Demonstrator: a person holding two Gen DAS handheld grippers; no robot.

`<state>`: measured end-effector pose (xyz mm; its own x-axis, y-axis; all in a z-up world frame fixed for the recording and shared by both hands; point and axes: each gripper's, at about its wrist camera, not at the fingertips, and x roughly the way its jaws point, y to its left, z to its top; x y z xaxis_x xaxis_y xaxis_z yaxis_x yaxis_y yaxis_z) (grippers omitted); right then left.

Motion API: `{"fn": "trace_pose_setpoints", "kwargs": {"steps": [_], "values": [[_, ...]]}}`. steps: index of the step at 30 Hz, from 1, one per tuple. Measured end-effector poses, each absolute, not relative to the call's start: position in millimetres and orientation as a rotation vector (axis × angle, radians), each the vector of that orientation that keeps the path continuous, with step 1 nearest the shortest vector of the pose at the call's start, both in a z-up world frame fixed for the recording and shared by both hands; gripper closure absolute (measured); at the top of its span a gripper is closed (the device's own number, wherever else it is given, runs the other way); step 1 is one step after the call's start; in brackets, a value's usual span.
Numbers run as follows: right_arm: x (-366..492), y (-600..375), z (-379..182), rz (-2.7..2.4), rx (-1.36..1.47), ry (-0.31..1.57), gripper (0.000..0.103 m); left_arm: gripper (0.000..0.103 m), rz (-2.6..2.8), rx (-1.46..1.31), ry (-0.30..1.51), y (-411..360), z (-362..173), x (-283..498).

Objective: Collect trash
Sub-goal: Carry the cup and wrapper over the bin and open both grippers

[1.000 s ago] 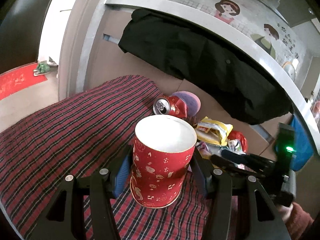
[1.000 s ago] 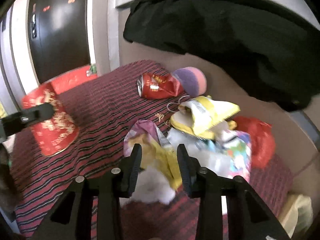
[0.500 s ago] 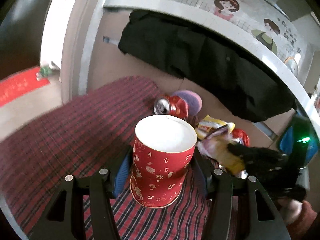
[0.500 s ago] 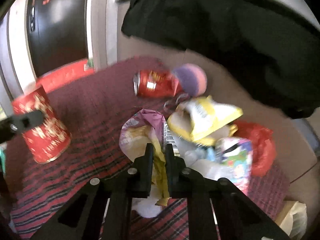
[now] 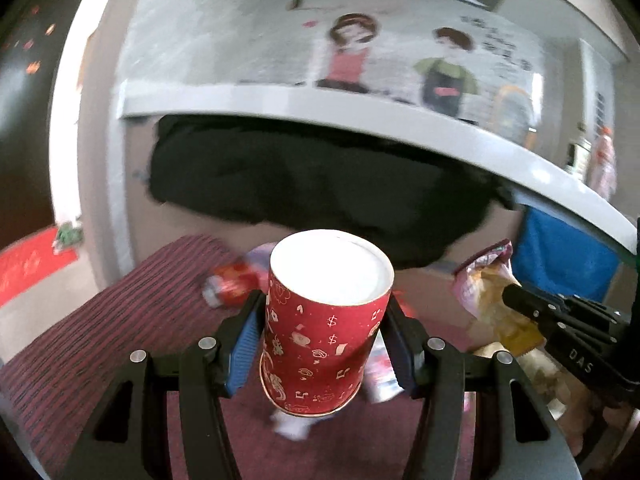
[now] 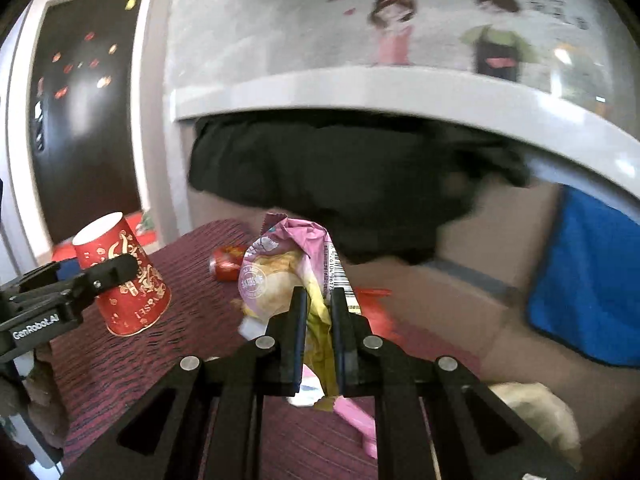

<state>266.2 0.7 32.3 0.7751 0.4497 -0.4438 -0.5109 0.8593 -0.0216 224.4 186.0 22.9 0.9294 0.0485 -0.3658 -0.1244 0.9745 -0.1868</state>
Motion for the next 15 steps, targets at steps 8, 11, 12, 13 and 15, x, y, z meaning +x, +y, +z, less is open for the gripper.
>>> {"fn": "trace_pose_setpoints", "kwargs": {"steps": [8, 11, 12, 13, 15], "values": [[245, -121, 40, 0.338, -0.090, 0.409, 0.092, 0.046, -0.055, -0.140, 0.342, 57, 34, 251], [245, -162, 42, 0.275, -0.049, 0.400, 0.092, 0.046, -0.089, -0.096, 0.344, 16, 33, 263], [246, -173, 42, 0.258, -0.031, 0.398, 0.092, 0.046, -0.098, -0.081, 0.346, 4, 32, 266], [248, -188, 43, 0.238, -0.007, 0.399, 0.092, 0.046, -0.105, -0.070, 0.348, -4, 31, 270], [251, -207, 42, 0.211, 0.027, 0.403, 0.092, 0.046, -0.119, -0.052, 0.349, -19, 27, 273]]}}
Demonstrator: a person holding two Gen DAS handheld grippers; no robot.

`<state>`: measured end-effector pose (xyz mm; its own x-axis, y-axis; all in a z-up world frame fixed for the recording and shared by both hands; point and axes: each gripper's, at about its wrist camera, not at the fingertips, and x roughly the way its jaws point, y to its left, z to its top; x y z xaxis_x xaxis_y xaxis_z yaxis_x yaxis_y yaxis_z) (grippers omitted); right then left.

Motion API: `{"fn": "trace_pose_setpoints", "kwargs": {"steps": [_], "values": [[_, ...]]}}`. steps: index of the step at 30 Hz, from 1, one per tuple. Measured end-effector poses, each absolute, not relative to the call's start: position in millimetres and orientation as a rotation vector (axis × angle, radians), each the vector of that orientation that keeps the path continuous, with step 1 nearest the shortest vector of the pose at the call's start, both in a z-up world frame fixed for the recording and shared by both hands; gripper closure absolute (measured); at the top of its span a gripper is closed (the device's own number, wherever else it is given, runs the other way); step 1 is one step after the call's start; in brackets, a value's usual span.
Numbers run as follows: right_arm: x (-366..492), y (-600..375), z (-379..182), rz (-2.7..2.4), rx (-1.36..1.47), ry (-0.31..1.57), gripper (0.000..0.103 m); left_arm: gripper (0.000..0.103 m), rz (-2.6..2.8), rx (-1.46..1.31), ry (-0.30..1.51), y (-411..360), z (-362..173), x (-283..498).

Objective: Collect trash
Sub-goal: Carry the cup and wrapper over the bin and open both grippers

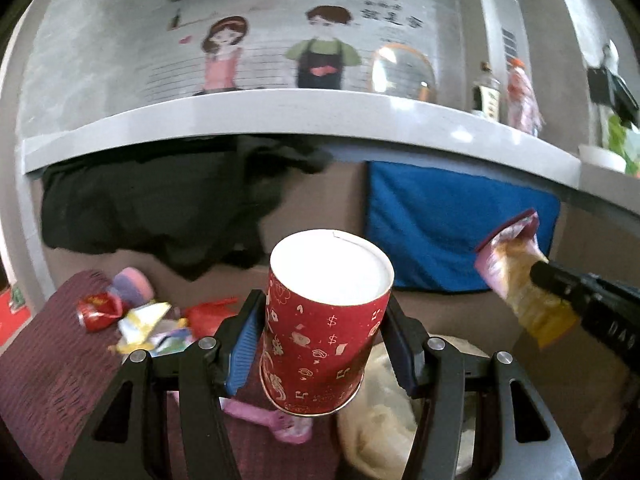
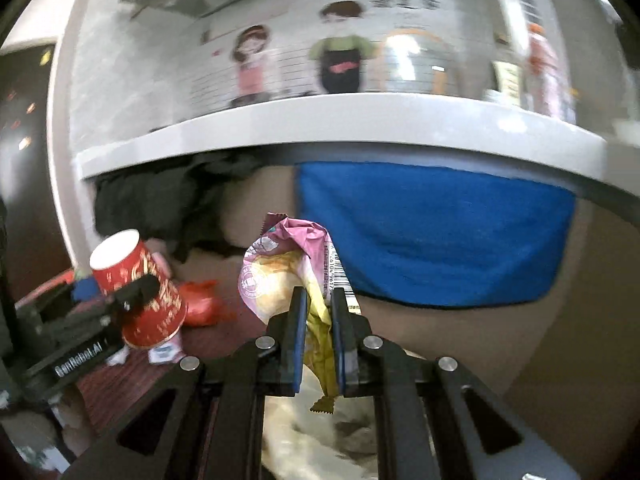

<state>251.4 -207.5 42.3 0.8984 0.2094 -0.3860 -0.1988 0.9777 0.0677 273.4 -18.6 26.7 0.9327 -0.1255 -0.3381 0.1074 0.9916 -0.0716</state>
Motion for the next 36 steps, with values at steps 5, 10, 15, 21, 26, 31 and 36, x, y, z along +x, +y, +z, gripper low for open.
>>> {"fn": "trace_pose_setpoints", "kwargs": {"steps": [5, 10, 15, 21, 26, 31, 36], "values": [[259, -243, 37, 0.165, 0.071, 0.405, 0.092, 0.046, -0.136, -0.036, 0.360, -41, 19, 285], [266, -254, 22, 0.150, 0.085, 0.419, 0.092, 0.045, -0.136, -0.048, 0.382, -53, 10, 297], [268, -255, 5, 0.144, 0.083, 0.437, 0.092, 0.045, -0.130, -0.061, 0.402, -60, -4, 303], [274, -256, -8, 0.151, 0.087, 0.464, 0.092, 0.046, -0.139, -0.063, 0.448, -68, -22, 311], [279, -258, -21, 0.157, 0.101, 0.490, 0.091, 0.045, -0.158, -0.050, 0.472, -77, -33, 315], [286, -261, -35, 0.157, 0.112, 0.522, 0.091, 0.046, -0.169, -0.048, 0.500, -81, -42, 323], [290, -266, -45, 0.150, 0.126, 0.545, 0.091, 0.046, -0.206, -0.060, 0.559, -84, -56, 334]]}}
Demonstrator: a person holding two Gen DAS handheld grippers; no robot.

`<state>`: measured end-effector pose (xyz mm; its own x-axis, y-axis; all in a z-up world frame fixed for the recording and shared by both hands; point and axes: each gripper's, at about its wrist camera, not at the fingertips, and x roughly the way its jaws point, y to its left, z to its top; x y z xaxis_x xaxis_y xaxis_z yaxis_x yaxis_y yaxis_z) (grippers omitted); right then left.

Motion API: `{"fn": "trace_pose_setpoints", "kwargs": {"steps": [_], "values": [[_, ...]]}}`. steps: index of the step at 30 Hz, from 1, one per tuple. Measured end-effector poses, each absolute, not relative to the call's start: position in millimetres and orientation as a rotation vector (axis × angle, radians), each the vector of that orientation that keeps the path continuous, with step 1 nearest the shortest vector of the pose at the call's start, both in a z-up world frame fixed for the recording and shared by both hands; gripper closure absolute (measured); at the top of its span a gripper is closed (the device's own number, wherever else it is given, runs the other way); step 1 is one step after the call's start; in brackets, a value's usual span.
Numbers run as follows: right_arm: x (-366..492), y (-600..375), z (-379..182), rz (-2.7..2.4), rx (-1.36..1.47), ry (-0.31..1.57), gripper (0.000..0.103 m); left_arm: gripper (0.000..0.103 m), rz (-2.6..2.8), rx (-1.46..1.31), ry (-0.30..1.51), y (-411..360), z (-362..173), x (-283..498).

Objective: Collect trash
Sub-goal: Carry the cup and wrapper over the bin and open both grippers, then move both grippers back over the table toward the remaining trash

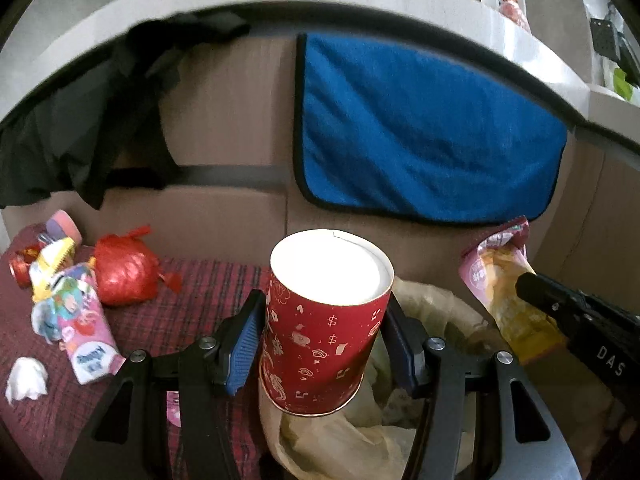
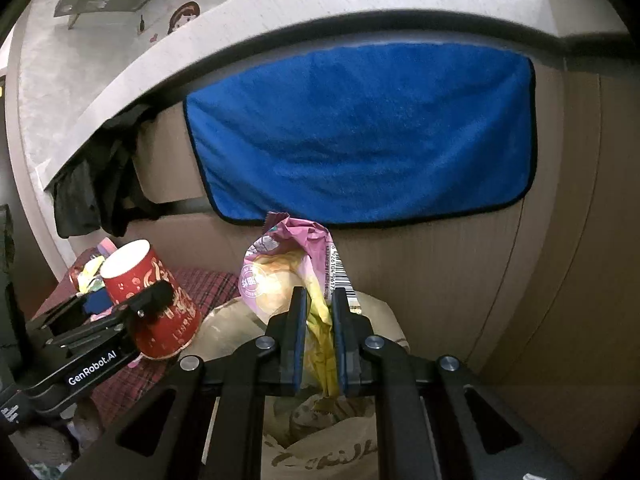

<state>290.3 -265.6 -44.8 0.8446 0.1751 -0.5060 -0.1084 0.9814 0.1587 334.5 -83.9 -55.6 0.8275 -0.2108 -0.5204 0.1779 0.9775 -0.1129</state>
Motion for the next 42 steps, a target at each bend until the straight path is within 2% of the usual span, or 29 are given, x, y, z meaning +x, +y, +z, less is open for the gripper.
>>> {"fn": "trace_pose_setpoints", "kwargs": {"steps": [5, 7, 8, 9, 10, 21, 33, 36, 40, 42], "values": [[294, -270, -51, 0.154, 0.139, 0.560, 0.091, 0.045, -0.282, -0.097, 0.583, -86, -58, 343], [296, -271, -54, 0.191, 0.160, 0.549, 0.087, 0.041, -0.354, -0.130, 0.641, -85, -59, 352], [297, -273, -56, 0.208, 0.174, 0.546, 0.082, 0.040, -0.379, -0.147, 0.660, -82, -60, 355], [298, -274, -58, 0.211, 0.186, 0.549, 0.069, 0.039, -0.398, -0.161, 0.671, -79, -59, 357], [299, -276, -61, 0.211, 0.202, 0.554, 0.064, 0.039, -0.404, -0.162, 0.668, -76, -57, 357], [280, -259, -45, 0.173, 0.128, 0.530, 0.064, 0.039, -0.281, -0.143, 0.552, -19, -29, 330], [262, -195, -45, 0.329, 0.101, 0.565, 0.064, 0.039, -0.075, -0.300, 0.657, 125, -44, 300], [265, -168, -50, 0.400, 0.093, 0.590, 0.064, 0.043, -0.034, -0.280, 0.671, 146, -51, 292], [272, -118, -63, 0.523, 0.030, 0.632, 0.064, 0.055, 0.007, -0.245, 0.705, 170, -62, 284], [277, -96, -71, 0.565, -0.022, 0.650, 0.064, 0.056, 0.005, -0.259, 0.721, 181, -66, 280]]}}
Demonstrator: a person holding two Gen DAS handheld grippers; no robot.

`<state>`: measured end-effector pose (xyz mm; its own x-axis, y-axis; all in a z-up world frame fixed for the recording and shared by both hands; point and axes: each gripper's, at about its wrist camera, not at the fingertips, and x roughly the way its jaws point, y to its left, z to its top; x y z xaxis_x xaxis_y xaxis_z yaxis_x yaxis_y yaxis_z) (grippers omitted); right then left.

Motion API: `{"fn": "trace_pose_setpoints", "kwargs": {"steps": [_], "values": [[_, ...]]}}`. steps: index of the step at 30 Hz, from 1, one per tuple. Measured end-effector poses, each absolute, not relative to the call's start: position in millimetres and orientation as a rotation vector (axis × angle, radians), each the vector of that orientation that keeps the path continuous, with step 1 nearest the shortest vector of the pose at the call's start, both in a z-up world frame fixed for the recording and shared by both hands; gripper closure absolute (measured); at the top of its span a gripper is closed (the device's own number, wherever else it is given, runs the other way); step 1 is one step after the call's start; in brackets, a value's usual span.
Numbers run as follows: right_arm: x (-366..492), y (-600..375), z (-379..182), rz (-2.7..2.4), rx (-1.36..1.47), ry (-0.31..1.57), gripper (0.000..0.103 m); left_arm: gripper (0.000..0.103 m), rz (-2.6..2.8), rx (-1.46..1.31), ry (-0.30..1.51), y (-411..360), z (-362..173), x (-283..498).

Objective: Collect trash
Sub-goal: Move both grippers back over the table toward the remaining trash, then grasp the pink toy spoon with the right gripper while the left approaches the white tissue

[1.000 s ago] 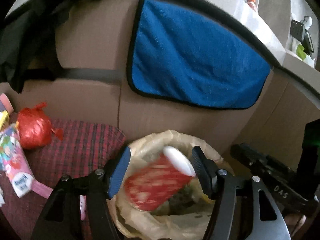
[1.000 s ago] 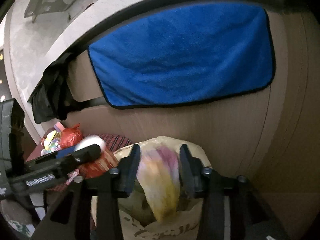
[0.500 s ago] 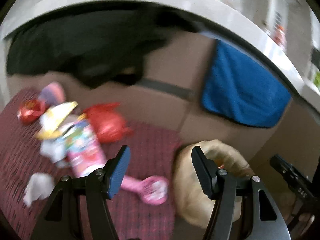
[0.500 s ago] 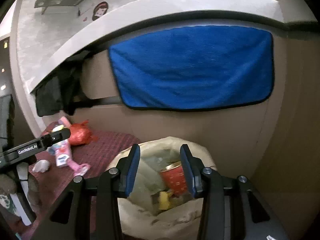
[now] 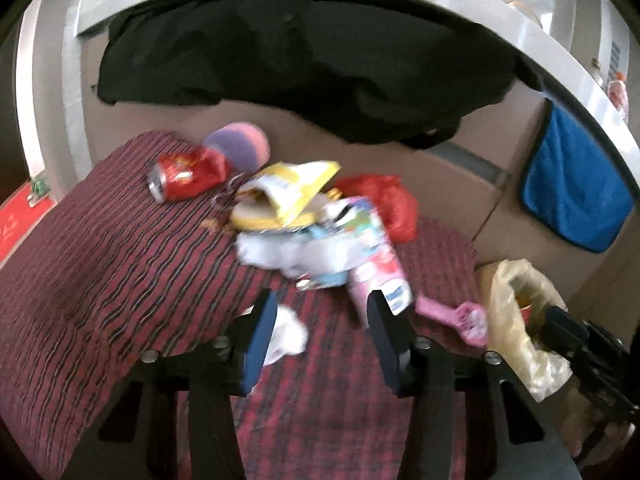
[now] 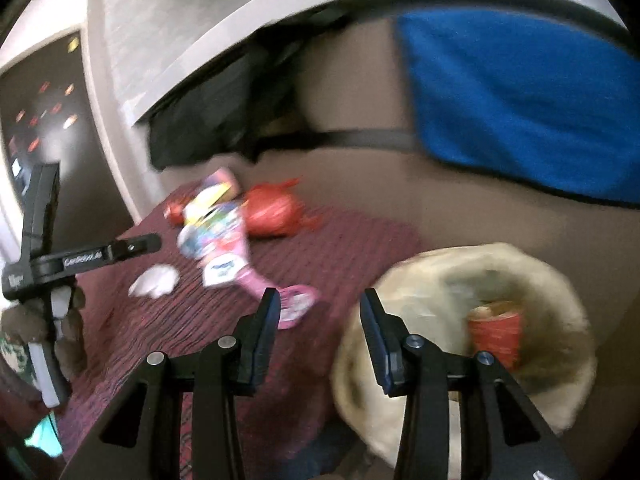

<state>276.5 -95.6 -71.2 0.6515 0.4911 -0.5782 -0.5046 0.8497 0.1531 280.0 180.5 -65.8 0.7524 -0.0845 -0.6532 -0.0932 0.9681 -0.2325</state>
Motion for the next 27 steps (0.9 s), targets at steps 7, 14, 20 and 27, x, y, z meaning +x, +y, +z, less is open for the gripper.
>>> {"fn": "trace_pose_setpoints", "kwargs": {"steps": [7, 14, 20, 27], "values": [[317, -58, -90, 0.602, -0.085, 0.704, 0.065, 0.056, -0.001, -0.296, 0.707, 224, -73, 256], [360, -62, -114, 0.625, 0.028, 0.831, 0.064, 0.056, -0.011, -0.305, 0.696, 247, -74, 246], [331, -37, -121, 0.746, 0.044, 0.894, 0.064, 0.056, -0.018, -0.345, 0.703, 257, -82, 248], [306, -5, -125, 0.772, -0.082, 0.927, 0.064, 0.056, -0.050, -0.358, 0.727, 254, -95, 250]]}}
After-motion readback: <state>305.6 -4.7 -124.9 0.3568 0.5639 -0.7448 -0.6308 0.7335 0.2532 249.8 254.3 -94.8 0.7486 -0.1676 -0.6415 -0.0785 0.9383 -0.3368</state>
